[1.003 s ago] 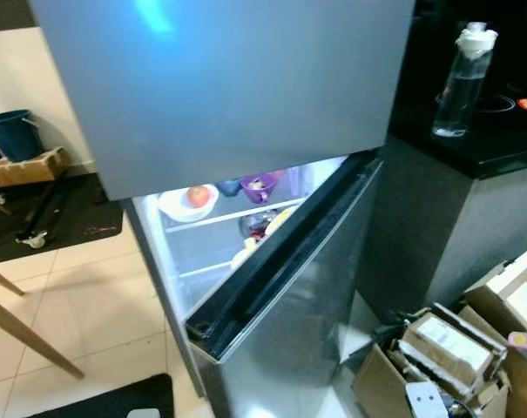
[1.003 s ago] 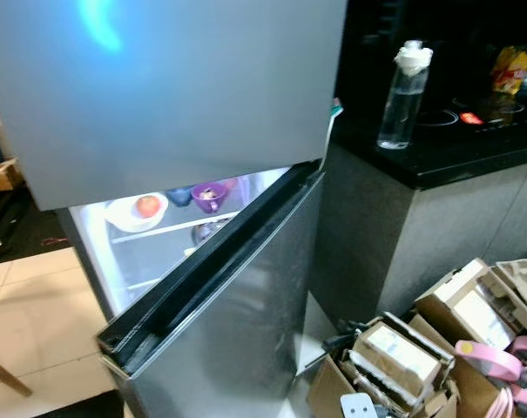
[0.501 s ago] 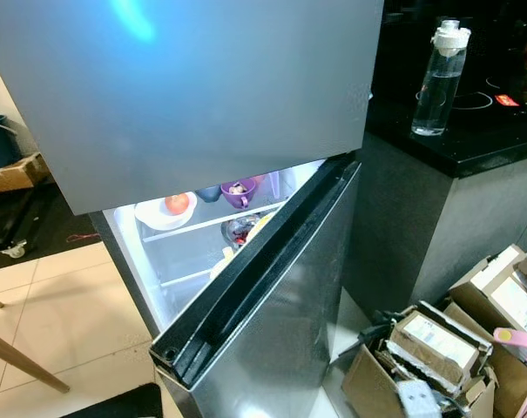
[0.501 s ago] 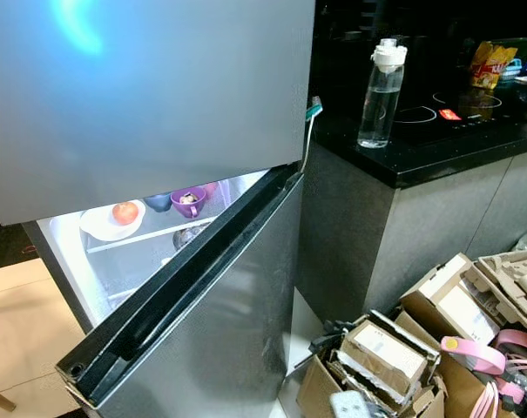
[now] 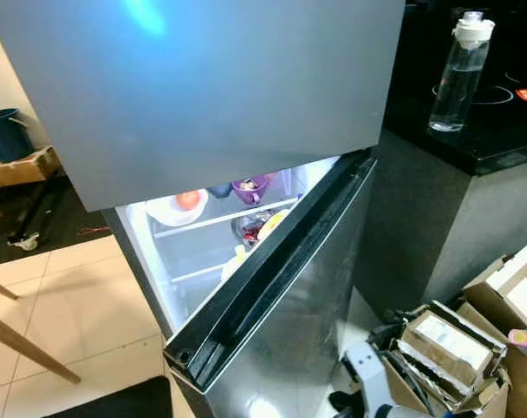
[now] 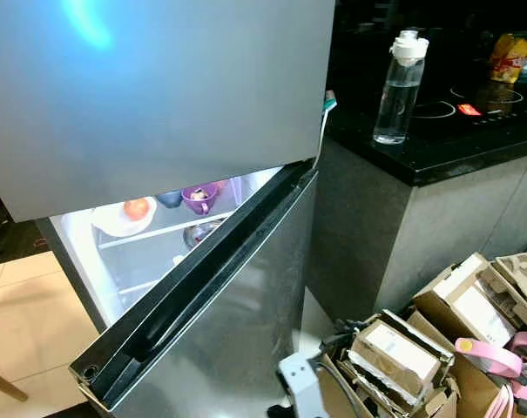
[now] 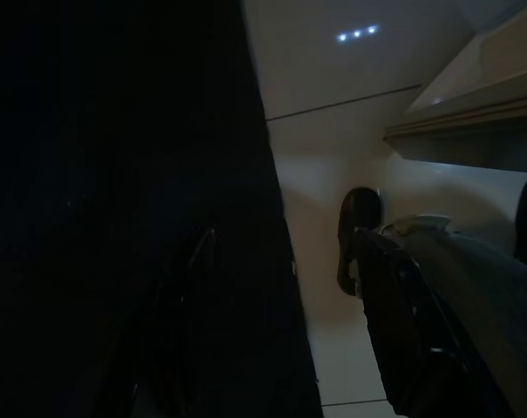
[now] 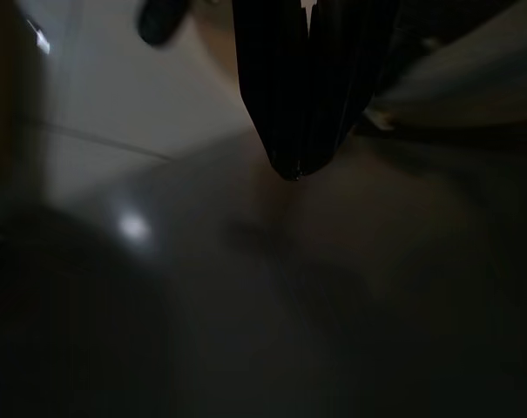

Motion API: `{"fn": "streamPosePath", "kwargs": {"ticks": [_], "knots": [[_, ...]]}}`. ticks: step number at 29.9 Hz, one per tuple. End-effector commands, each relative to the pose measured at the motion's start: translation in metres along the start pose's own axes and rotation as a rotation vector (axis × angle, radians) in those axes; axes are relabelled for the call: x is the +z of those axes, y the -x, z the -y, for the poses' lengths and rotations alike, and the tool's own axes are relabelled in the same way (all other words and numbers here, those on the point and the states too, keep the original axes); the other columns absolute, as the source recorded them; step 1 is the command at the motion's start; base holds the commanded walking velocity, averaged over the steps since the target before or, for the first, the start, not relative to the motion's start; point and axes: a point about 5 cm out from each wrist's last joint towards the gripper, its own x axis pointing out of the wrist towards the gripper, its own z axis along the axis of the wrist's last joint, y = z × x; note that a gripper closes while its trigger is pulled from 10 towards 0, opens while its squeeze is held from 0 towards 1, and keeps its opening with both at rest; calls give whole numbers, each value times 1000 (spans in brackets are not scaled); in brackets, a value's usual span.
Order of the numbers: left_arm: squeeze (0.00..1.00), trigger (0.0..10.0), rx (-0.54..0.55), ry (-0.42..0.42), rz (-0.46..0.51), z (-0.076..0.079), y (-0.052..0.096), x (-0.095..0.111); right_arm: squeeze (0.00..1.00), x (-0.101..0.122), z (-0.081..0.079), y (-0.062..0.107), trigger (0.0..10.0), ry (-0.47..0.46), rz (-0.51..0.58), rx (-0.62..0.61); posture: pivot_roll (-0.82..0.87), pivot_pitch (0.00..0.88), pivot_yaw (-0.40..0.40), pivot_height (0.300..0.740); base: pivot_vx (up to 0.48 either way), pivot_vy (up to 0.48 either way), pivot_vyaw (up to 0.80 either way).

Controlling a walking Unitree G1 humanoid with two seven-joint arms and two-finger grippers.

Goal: Restocking fridge

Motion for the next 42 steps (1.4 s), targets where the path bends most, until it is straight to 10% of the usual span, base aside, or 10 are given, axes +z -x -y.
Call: {"fn": "streamPosePath", "kwargs": {"ticks": [1,9,16,19,23,34,36,38,42], "knots": [[0,10000,27,-2,-18,-10,3,-7,0,15,-8,-7,10000,28,25,75,-105,154,49,740,0,0,0],[0,10000,15,0,-32,12,1,-13,0,68,-32,-30,10000,110,128,183,-112,154,49,740,0,0,0],[0,10000,16,1,-30,9,1,-12,0,165,-92,-52,10000,225,366,313,-111,150,50,740,0,0,0],[0,10000,19,2,-26,6,1,-11,0,234,-137,-40,10000,111,650,467,-109,149,49,740,0,0,0],[0,10000,24,5,-21,2,1,-9,0,267,-156,-22,10000,-19,802,603,-104,148,46,740,0,0,0],[0,10000,27,0,-28,-1,2,-11,0,192,-96,-39,10000,-33,590,376,-111,152,48,740,0,0,0],[0,10000,25,-6,-30,-1,2,-11,0,170,-77,-39,10000,-26,519,274,-113,150,50,740,0,0,0],[0,10000,20,-26,-31,-1,1,-10,0,105,-25,-33,10000,-13,271,-59,-117,138,50,740,0,0,0],[0,10000,16,-41,-31,0,1,-9,0,68,0,-21,10000,-28,137,-226,-117,134,49,740,0,0,0]]}}
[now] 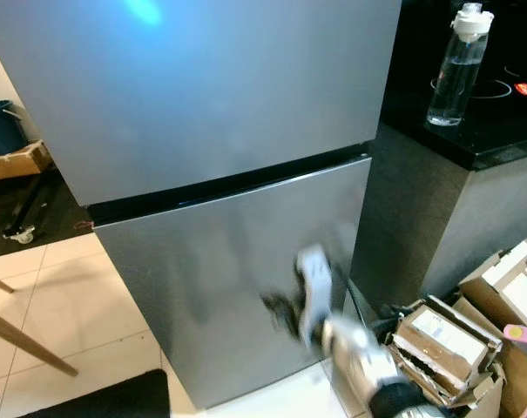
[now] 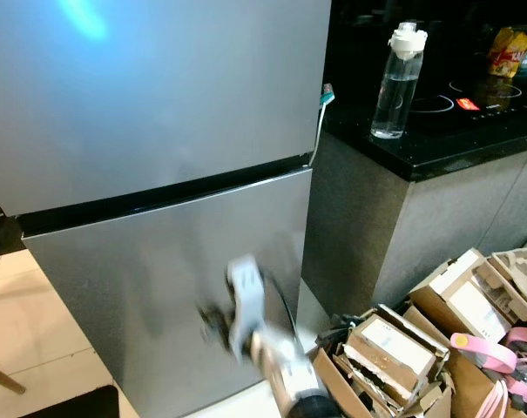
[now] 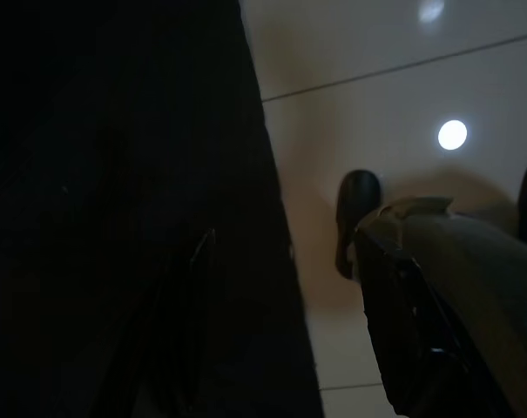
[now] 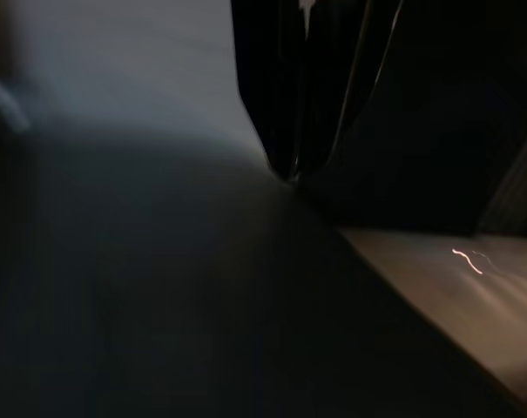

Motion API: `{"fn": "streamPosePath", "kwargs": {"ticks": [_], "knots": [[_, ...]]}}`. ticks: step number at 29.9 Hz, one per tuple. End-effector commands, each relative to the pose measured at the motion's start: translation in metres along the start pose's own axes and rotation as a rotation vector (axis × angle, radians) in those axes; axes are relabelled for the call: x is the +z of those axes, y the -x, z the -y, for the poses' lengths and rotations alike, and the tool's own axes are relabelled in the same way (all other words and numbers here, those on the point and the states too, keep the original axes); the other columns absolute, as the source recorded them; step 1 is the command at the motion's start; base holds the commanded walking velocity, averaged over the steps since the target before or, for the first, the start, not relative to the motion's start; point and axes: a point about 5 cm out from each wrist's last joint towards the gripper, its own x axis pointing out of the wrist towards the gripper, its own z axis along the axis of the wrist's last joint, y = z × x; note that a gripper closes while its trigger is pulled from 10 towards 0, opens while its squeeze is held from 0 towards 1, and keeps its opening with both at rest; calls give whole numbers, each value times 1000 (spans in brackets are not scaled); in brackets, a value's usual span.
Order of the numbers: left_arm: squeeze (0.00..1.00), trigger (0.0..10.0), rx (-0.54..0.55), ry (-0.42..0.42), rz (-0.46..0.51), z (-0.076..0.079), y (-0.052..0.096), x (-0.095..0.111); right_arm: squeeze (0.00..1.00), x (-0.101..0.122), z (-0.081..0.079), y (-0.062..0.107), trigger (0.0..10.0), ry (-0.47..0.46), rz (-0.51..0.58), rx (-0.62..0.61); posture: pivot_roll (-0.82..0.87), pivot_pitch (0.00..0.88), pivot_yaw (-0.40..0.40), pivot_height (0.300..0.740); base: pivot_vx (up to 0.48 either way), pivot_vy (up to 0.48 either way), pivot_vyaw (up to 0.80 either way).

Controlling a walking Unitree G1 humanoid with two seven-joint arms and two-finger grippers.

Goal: Restocking fridge

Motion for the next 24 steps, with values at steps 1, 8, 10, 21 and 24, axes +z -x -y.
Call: {"fn": "streamPosePath", "kwargs": {"ticks": [1,8,10,21,24], "knots": [[0,10000,12,-29,-21,-7,2,-6,0,-26,23,13,10000,-20,-92,-144,-116,127,49,740,0,0,0],[0,10000,-28,-73,16,9,-3,11,0,-148,83,111,10000,-287,-380,-571,-116,100,52,740,0,0,0],[0,10000,-31,-73,26,11,-4,15,0,-161,85,124,10000,-333,-402,-622,-120,95,57,740,0,0,0],[0,10000,-51,-122,29,16,-6,25,0,-178,82,138,10000,-401,-369,-722,-135,86,81,740,0,0,0],[0,10000,-51,-113,27,16,-6,25,0,-176,82,136,10000,-405,-354,-725,-139,89,88,740,0,0,0]]}}
